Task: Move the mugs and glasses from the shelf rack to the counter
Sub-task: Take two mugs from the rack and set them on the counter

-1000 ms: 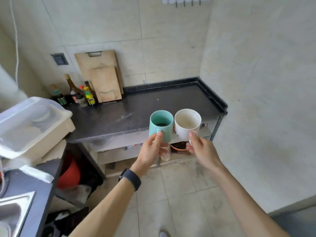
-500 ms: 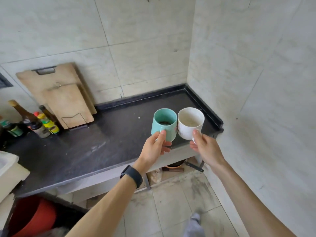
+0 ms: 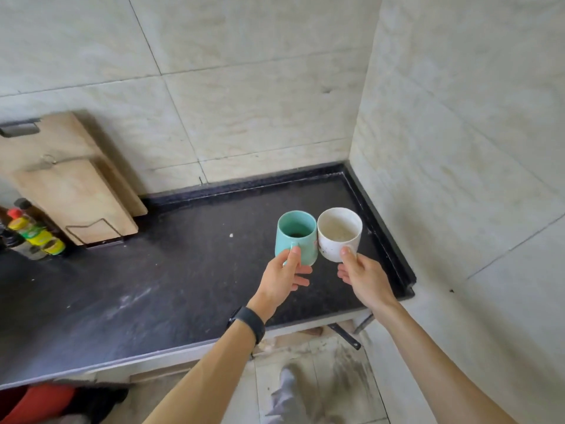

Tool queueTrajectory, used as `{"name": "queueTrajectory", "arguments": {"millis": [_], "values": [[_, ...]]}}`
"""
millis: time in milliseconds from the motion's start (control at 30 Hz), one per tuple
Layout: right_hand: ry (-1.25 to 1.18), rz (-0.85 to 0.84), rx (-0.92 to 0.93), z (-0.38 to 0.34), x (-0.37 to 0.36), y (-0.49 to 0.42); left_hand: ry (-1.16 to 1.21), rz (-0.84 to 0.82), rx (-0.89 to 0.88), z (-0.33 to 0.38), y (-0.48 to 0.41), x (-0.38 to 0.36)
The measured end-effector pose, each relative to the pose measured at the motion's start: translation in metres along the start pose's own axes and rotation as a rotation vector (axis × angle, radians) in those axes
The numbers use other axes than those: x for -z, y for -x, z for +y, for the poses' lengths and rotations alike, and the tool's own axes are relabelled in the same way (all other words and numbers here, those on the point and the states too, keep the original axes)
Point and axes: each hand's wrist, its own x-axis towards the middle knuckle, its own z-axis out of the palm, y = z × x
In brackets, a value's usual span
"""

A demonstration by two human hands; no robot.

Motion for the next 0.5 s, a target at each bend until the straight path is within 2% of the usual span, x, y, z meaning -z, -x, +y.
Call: {"name": "queueTrajectory", "arguments": {"millis": [300, 500], "values": [[0.142, -0.062, -0.189, 0.04, -0.015, -0.121, 0.025, -0.072, 0.161, -0.028, -0.12, -0.022], [0.153, -0.079, -0.288, 0.053, -0.023, -0.177, 0.002, -0.102, 0.246, -0.039, -0.186, -0.031]]}}
